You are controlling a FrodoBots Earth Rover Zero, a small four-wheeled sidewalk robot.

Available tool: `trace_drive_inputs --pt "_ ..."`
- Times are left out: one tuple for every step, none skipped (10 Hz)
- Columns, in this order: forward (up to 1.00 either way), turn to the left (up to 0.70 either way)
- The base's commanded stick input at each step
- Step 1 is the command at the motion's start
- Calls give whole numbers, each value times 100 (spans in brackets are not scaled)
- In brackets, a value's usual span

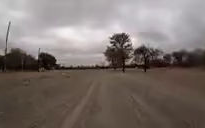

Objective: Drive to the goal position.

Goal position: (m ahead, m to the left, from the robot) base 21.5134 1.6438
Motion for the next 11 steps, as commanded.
trace_drive_inputs --pt "70 1" --pt "70 1" --pt "58 1" --pt "13 2" --pt "0 4" --pt "0 4" --pt "0 4" --pt "0 4" --pt "0 4" --pt "0 4" --pt "0 1"
